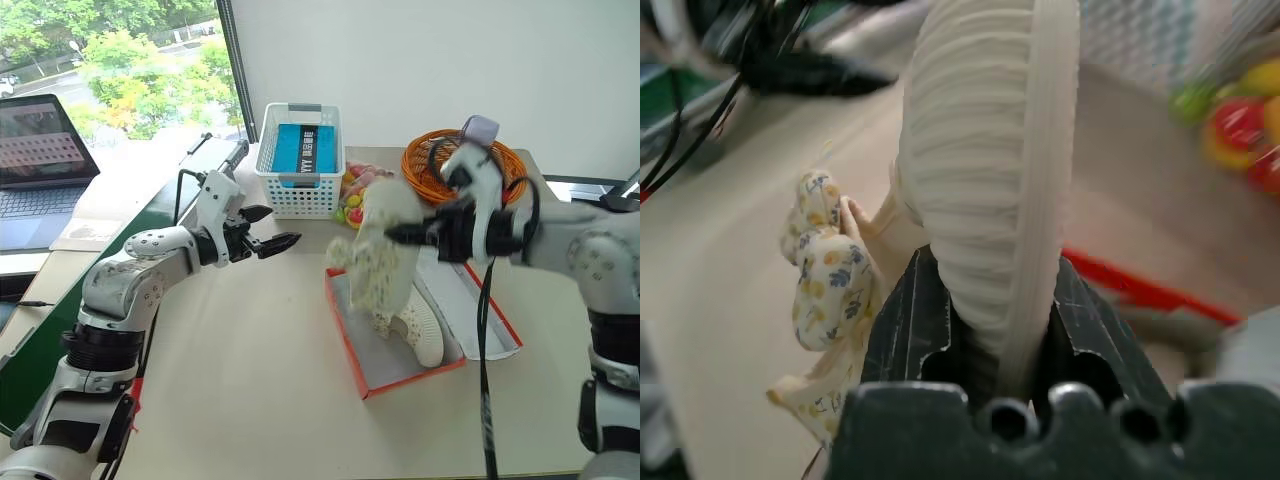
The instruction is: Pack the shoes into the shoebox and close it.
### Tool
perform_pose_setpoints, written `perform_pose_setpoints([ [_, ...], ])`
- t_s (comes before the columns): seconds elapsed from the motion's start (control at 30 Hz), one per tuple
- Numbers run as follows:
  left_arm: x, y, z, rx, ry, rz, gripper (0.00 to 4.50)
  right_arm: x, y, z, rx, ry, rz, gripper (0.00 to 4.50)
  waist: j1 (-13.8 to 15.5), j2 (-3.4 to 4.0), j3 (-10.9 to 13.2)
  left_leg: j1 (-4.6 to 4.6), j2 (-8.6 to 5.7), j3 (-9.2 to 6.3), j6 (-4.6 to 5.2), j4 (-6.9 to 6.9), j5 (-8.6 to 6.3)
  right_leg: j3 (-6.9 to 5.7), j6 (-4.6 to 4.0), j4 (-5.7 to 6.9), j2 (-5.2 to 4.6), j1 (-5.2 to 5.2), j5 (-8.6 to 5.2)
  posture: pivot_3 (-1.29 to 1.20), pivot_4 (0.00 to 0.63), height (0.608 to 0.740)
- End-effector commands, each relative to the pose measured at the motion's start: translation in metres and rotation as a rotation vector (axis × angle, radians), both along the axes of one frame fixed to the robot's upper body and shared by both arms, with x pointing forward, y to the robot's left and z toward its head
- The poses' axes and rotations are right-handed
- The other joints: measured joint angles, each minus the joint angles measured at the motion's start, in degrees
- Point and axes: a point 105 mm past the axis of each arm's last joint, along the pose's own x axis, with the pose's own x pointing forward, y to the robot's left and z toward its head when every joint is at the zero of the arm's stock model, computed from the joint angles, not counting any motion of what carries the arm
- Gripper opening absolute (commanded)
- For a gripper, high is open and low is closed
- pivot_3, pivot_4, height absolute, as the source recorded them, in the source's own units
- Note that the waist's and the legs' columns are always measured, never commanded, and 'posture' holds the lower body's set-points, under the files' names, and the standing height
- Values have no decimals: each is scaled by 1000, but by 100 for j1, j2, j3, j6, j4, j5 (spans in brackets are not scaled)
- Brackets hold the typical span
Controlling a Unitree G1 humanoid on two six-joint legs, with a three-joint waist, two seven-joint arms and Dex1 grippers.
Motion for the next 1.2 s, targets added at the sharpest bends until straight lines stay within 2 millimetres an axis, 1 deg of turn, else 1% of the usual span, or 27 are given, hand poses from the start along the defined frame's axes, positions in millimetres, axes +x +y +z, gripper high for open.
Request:
perform_pose_setpoints([
  [0.03,-7,-6,9,0,-68,-26,4500,-9,0,11,32,-37,121,485,-6,0,0,0,0,-1,0,2,0,0,0,1,1,0,0,0,150,740],
  [0.13,-10,-7,7,0,-64,-21,4500,-6,-1,-2,20,-8,153,485,-8,0,0,4,2,-1,0,3,0,1,0,2,4,1,0,0,150,740],
  [0.27,-12,-6,6,-2,-62,-14,4500,3,-4,-10,38,16,147,485,0,0,0,4,2,0,-1,8,0,1,-1,5,3,1,1,0,150,740],
  [0.43,-13,-4,6,8,-66,0,4500,14,-6,-34,-16,46,159,485,6,0,0,4,1,1,0,7,0,1,0,5,3,1,1,0,150,740],
  [0.5,-12,-6,5,9,-68,3,4500,23,-5,-45,-14,63,138,485,-3,-1,-1,4,0,1,-1,8,0,1,0,7,3,0,1,0,150,740],
  [0.6,-13,-10,6,8,-74,-6,4500,34,-8,-68,-52,90,103,485,-3,-1,-1,8,1,1,-1,14,1,3,1,12,6,5,2,0,150,740],
  [0.7,-14,-9,7,8,-77,-10,4500,44,-10,-79,-26,134,40,485,6,-1,-1,8,-1,1,-1,15,1,2,1,12,5,6,1,0,150,740],
  [0.77,-13,-8,7,10,-77,-1,4500,49,-14,-90,-65,139,2,485,6,-3,-2,7,-1,0,-1,15,1,1,2,12,5,7,1,0,150,740],
  [0.83,-13,-7,6,12,-77,6,4500,49,-22,-113,-178,159,-25,485,4,-5,-3,13,-1,0,-1,20,1,-1,3,13,5,15,2,0,150,740],
  [0.9,-14,-7,7,13,-79,4,4500,47,-28,-127,-270,151,-33,485,2,-7,-5,24,-1,1,-1,20,1,0,3,16,6,21,2,0,150,740],
  [1.0,-14,-8,7,15,-82,4,4500,40,-31,-136,-342,155,-3,485,4,-22,-16,37,0,1,-2,18,0,0,2,14,5,35,1,0,150,740],
  [1.2,-14,-8,7,20,-87,7,4500,13,-41,-153,-580,139,148,485,142,-23,-18,37,-2,1,-2,17,-1,-3,4,13,1,34,-1,0,150,740],
])
